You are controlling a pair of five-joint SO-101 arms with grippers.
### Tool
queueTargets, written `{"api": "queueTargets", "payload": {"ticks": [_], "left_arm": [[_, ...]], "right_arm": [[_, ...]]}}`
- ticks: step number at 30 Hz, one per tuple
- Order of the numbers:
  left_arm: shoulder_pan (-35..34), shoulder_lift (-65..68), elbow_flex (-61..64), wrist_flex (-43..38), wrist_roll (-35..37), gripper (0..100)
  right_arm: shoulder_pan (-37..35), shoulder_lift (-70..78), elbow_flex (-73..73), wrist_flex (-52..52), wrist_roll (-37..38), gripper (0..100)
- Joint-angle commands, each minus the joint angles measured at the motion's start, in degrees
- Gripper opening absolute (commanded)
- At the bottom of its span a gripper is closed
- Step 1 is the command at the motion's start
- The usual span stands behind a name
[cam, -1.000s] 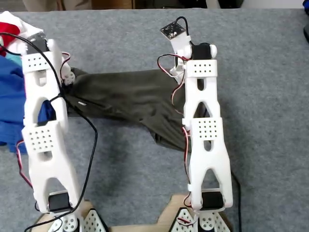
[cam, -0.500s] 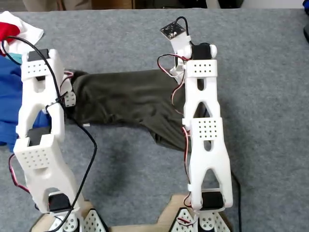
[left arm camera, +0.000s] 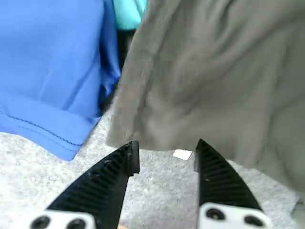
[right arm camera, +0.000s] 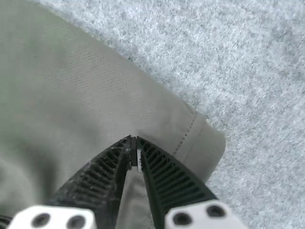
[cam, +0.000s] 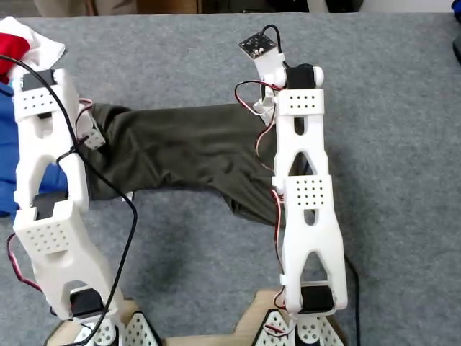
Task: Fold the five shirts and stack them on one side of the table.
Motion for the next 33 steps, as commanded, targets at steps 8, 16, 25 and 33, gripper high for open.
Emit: {"api": "queueTargets", "payload": {"ticks": [8, 16, 25, 33], "left_arm": [[0.5, 3.8, -6.8, -19.2, 6.5, 19], [0.4, 18.0, -15.2, -24.6, 6.5, 16], [0.4, 25.6, -31.5, -18.6, 6.5, 5], [1.1, 28.6, -41.4, -14.9, 6.6, 2]], "right_arm": [[-0.9, -0.2, -0.6, -0.4, 0.4, 0.6], [-0.9, -0.2, -0.7, -0.4, 0.4, 0.6], [-0.9, -0.2, -0.7, -0.4, 0.4, 0.6], [-0.9, -0.2, -0.7, -0.4, 0.4, 0.6]]}}
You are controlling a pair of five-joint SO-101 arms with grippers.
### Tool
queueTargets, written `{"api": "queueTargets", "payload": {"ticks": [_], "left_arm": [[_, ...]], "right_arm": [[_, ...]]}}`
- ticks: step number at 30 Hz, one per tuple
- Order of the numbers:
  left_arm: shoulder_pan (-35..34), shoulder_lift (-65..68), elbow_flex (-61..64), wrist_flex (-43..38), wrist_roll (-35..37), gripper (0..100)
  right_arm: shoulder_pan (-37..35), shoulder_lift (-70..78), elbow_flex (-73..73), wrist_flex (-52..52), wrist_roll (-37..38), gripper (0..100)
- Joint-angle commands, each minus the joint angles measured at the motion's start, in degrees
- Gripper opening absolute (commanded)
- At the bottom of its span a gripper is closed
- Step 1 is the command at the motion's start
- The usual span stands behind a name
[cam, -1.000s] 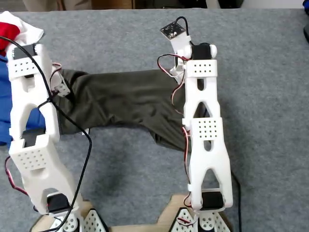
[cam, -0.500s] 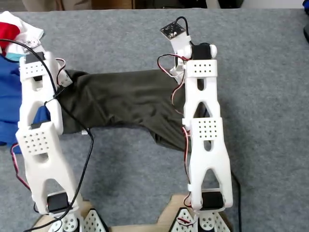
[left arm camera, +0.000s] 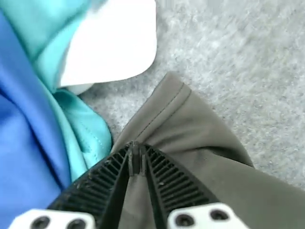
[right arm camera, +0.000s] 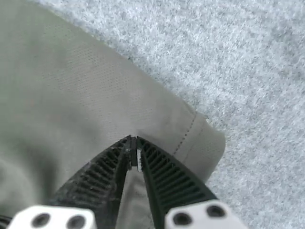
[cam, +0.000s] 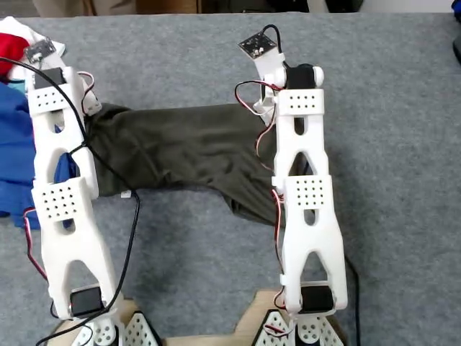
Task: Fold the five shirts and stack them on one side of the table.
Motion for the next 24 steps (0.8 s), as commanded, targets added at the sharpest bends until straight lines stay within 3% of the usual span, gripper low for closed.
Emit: {"api": "queueTargets", "payload": {"ticks": [1, 8, 14, 19, 24], "left_arm": [[1.1, -0.1, -4.9, 1.0, 0.2, 2], [1.9, 1.1, -5.1, 1.1, 0.2, 3], [1.9, 1.0, -5.1, 1.1, 0.5, 20], [1.9, 1.2, -4.7, 1.1, 0.3, 19], [1.9, 1.3, -4.6, 0.6, 0.1, 12]], "right_arm": [[-0.9, -0.2, -0.7, -0.4, 0.4, 0.6], [-0.9, -0.2, -0.7, -0.4, 0.4, 0.6], [-0.9, -0.2, -0.6, -0.4, 0.4, 0.6], [-0.9, -0.2, -0.6, -0.4, 0.4, 0.6], [-0.9, -0.2, -0.6, -0.4, 0.4, 0.6]]}}
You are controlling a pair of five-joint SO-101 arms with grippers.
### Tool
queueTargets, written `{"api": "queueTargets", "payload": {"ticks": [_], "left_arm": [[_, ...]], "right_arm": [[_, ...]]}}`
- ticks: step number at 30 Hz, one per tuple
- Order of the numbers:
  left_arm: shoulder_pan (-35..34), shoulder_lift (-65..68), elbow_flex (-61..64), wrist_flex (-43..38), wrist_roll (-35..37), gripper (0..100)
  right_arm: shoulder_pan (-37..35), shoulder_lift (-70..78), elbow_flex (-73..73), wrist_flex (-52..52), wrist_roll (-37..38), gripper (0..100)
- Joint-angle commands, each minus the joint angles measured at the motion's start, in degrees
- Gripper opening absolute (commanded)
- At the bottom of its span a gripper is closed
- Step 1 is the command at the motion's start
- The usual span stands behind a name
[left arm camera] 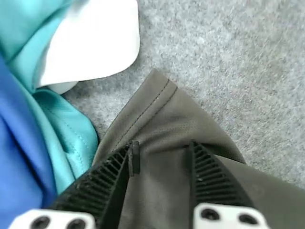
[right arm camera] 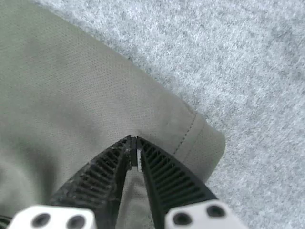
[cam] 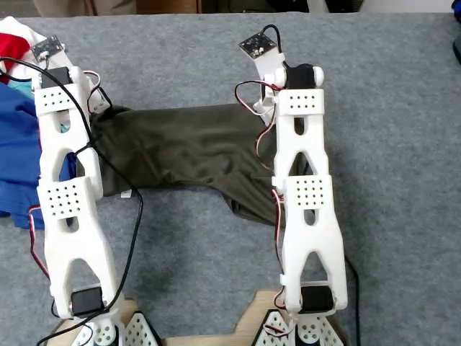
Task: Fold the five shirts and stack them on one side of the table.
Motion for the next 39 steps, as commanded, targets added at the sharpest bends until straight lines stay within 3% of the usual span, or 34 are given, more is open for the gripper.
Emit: {"api": "queueTargets", "payload": {"ticks": [1, 12, 24, 39], "left_arm": [[0.5, -0.8, -2.5, 0.1, 0.2, 11], [1.0, -0.8, -2.5, 0.5, 0.1, 10], [0.6, -0.8, -2.4, 3.7, -10.8, 10], [-0.3, 6.6, -3.4, 2.9, -11.2, 10]], "right_arm": [[-0.9, -0.2, -0.6, -0.4, 0.4, 0.6], [-0.9, -0.2, -0.6, -0.4, 0.4, 0.6], [-0.8, -0.2, -0.7, -0.4, 0.4, 0.6], [-0.7, -0.2, -0.7, -0.4, 0.4, 0.6]]}}
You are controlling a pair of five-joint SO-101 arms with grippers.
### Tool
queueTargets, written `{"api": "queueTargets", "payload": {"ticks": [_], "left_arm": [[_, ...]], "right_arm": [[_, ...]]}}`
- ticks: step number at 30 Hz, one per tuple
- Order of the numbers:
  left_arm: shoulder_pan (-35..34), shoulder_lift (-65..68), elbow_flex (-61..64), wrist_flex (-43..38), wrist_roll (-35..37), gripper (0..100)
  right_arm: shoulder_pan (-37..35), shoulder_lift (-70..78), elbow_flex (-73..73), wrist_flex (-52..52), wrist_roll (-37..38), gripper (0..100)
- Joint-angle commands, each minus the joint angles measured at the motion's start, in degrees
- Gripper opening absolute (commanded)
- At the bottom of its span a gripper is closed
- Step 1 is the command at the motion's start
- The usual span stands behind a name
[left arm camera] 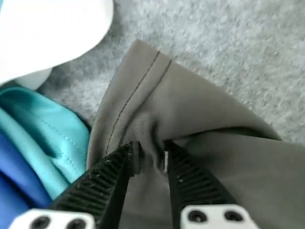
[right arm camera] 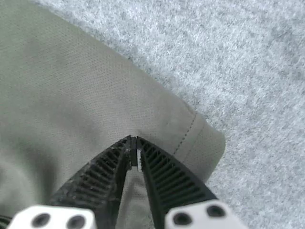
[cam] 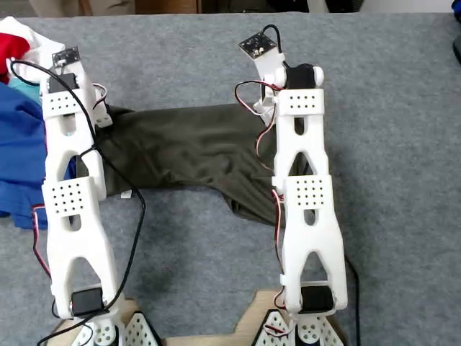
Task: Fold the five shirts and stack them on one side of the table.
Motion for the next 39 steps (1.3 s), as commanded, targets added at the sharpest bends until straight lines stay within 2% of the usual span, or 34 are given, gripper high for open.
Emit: {"api": "queueTargets", "payload": {"ticks": [1, 3, 6, 19, 27, 39], "left_arm": [[-0.9, 0.6, -2.4, -0.4, -0.4, 10], [-0.9, 0.6, -3.6, -0.4, -0.2, 9], [-0.7, 0.6, -6.5, -0.3, -0.1, 1], [1.6, 0.7, -17.7, 4.0, 0.0, 2], [2.1, 1.1, -18.3, -5.3, -0.2, 2], [2.3, 1.2, -18.8, -12.2, 0.0, 2]], "right_arm": [[-0.7, -0.2, -0.7, -0.4, 0.4, 0.6], [-0.7, -0.2, -0.7, -0.4, 0.4, 0.6], [-0.7, -0.2, -0.7, -0.5, 0.4, 0.6], [-0.8, -0.2, -0.6, -0.5, 0.4, 0.6], [-0.8, -0.2, -0.6, -0.5, 0.4, 0.6], [-0.8, -0.2, -0.6, -0.5, 0.4, 0.6]]}}
